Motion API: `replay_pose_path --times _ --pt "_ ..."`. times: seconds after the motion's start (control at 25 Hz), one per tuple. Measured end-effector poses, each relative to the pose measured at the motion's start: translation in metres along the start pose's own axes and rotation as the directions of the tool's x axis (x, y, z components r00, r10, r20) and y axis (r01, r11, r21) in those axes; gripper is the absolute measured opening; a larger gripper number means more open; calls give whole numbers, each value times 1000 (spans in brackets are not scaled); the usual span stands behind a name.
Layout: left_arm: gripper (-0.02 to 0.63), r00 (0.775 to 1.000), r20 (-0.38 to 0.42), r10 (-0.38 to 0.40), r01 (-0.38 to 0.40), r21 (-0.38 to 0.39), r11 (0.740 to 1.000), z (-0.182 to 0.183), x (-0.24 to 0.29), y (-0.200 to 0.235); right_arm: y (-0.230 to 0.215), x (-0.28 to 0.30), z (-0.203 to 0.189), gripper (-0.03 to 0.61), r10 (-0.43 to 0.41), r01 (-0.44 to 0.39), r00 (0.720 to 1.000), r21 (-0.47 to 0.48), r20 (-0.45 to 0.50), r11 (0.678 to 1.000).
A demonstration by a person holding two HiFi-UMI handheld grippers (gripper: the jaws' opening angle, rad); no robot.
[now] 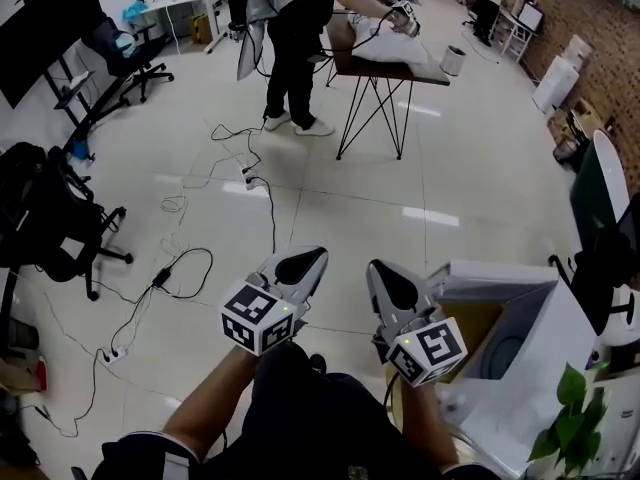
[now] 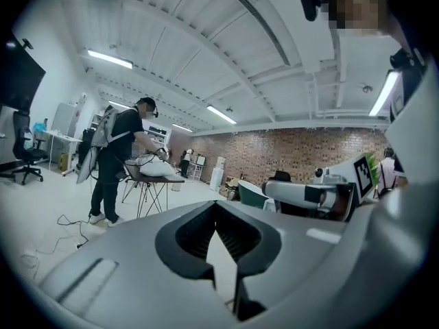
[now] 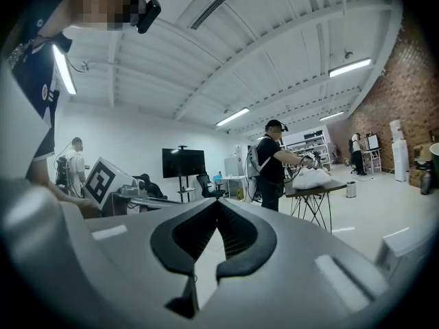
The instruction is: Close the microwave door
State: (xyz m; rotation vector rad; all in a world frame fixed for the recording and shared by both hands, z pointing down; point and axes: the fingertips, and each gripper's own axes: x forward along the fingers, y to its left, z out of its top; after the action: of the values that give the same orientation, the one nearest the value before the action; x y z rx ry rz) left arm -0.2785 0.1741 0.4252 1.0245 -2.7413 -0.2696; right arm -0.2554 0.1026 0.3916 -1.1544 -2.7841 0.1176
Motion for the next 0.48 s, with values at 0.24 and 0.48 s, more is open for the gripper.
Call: replay_pose_path --times 0.24,0.48 --pt "12 995 -24 -96 95 -8 995 3 49 8 -25 9 3 0 -51 51 999 -6 -2 999" --pt "12 967 -38 -253 254 16 967 15 112 8 -56 23 13 2 -148 149 989 -21 24 989"
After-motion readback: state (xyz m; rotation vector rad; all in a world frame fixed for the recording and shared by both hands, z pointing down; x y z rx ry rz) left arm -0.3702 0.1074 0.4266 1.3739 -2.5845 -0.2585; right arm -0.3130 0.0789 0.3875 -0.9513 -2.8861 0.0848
